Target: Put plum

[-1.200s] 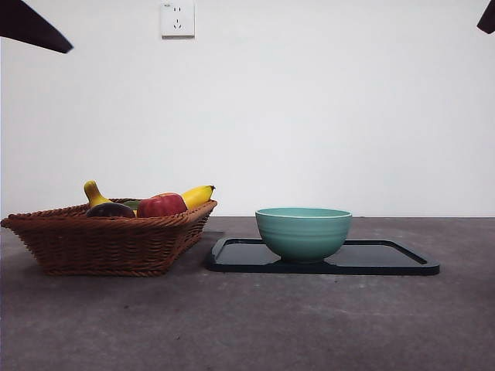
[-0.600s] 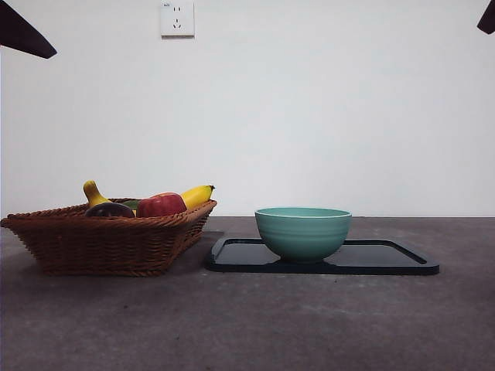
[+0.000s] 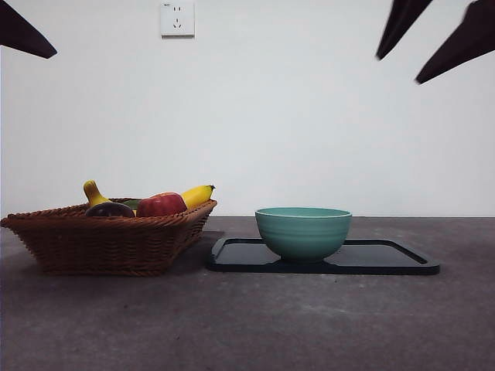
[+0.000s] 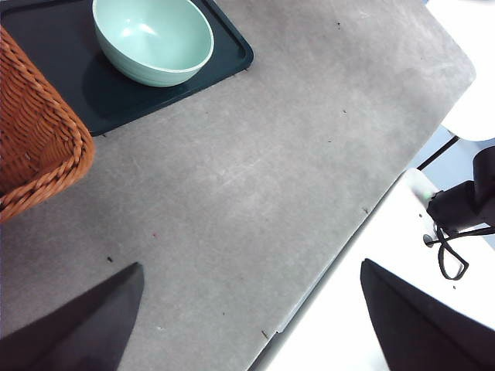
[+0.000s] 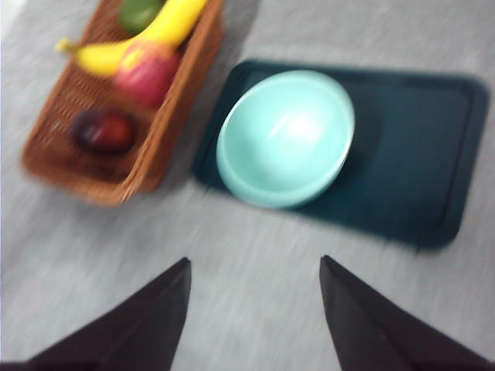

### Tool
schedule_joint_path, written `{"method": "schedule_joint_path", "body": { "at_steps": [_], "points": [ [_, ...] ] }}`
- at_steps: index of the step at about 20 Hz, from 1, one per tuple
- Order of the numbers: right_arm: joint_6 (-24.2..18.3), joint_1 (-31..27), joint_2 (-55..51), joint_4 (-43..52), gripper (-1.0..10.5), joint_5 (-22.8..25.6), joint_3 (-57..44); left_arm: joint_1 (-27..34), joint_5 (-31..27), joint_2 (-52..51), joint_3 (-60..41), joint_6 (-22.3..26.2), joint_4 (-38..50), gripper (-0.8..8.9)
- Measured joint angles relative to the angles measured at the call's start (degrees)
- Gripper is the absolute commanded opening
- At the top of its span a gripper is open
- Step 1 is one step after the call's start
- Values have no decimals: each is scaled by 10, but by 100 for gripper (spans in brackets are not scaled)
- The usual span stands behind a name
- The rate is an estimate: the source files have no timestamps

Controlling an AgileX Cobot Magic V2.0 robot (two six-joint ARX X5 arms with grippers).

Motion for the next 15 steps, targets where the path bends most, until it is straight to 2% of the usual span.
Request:
{"method": "schedule_joint_path", "body": {
  "at_steps": [7,10,15],
  "points": [
    [-34,-20,201,2,267,10,126,0,0,0,0,0,0,433],
    [-47,-21,267,8,267,29,146,0,0,0,0,0,0,433],
    [-53,-20,343,39,267,29,146,0,0,0,0,0,0,433]
  ]
}}
